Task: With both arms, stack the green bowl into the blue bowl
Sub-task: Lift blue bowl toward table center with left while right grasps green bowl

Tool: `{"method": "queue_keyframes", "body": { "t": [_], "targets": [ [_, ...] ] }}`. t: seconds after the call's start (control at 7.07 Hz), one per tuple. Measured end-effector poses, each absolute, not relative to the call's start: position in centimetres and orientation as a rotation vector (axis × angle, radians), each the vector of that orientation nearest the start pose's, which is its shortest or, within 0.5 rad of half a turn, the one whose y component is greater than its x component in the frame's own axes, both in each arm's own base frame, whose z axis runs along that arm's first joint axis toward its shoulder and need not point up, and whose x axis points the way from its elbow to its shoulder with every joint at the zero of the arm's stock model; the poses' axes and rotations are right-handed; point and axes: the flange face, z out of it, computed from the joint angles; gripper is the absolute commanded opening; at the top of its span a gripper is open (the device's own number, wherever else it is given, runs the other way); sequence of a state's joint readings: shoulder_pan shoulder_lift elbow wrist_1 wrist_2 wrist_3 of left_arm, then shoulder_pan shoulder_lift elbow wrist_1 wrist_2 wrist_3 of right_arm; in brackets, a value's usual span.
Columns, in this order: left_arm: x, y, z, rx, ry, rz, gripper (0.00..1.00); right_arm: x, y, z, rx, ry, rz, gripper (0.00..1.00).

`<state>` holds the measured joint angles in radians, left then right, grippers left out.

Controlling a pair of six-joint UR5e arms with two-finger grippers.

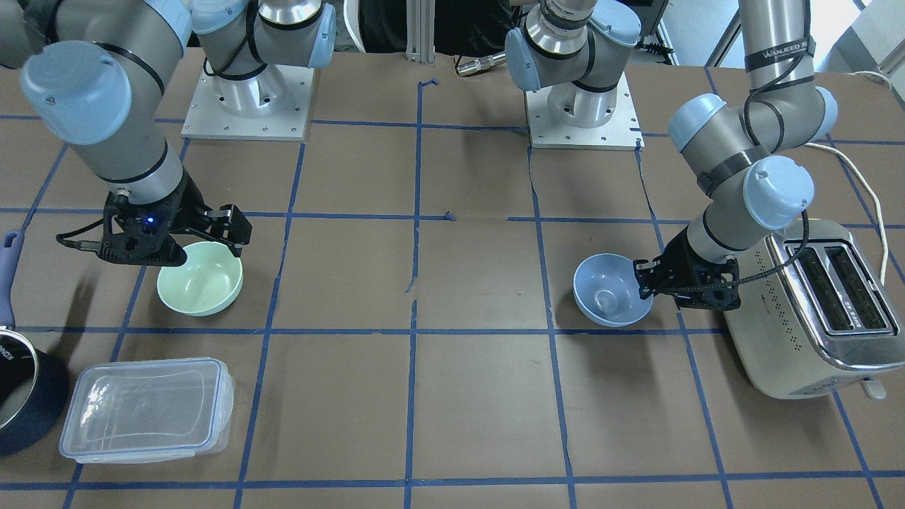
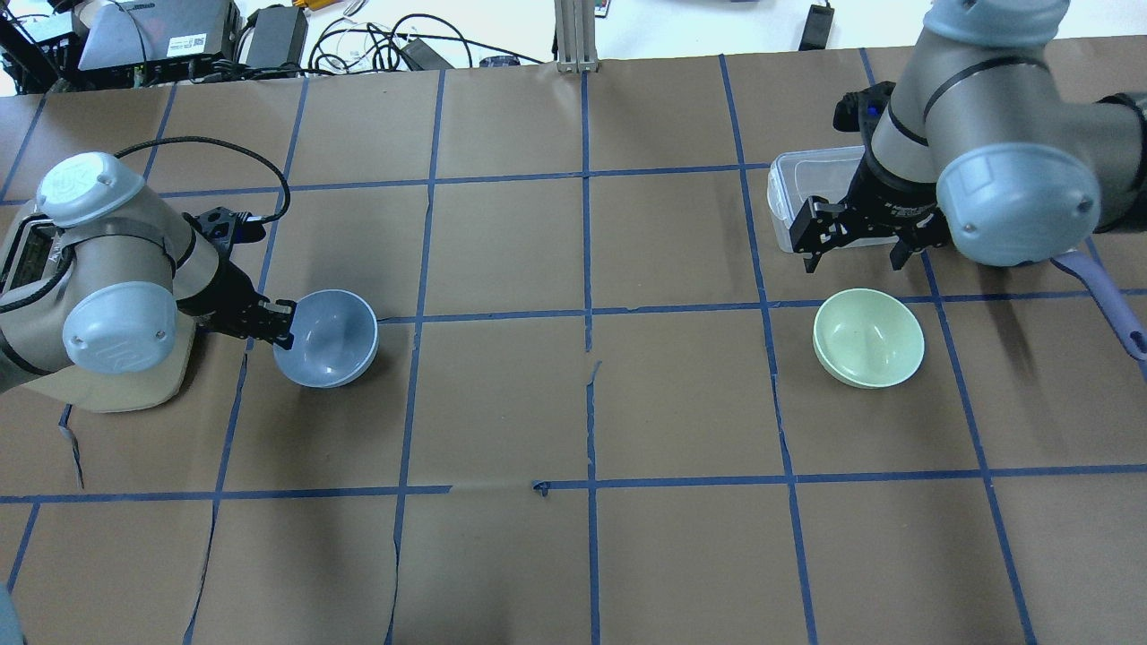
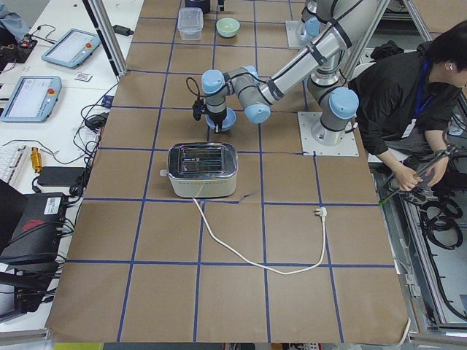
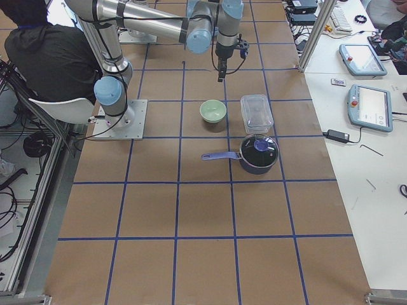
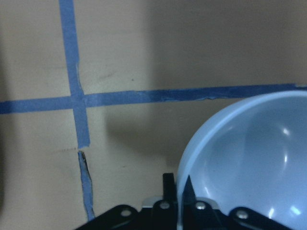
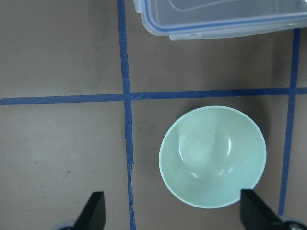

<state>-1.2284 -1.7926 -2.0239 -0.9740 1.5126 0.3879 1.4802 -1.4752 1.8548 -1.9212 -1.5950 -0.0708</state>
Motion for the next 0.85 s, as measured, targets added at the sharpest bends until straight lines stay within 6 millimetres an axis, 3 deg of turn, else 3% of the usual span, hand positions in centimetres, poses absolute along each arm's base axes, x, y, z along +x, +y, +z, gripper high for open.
{"method": "queue_keyframes", "body": {
  "t": [0.14, 0.42, 0.57, 0.85],
  "targets": [
    [0.7, -51.7, 23.6, 0.095, 3.244, 0.041, 0.0, 8.6, -50.6, 31.0, 0.001, 3.164, 0.032, 1.0],
    [-7.3, -53.1, 25.2, 0.076, 3.273, -0.005, 0.0, 8.7, -49.4, 26.9, -0.053, 3.17, -0.01, 1.0],
    [-11.8, -52.7, 25.4, 0.021, 3.288, 0.0, 0.0, 8.8, -48.5, 25.2, -0.063, 3.168, 0.006, 1.0],
    [-21.0, -50.0, 25.2, -0.009, 3.296, 0.044, 0.0, 8.5, -47.6, 23.3, -0.079, 3.176, 0.03, 1.0]
  ]
}}
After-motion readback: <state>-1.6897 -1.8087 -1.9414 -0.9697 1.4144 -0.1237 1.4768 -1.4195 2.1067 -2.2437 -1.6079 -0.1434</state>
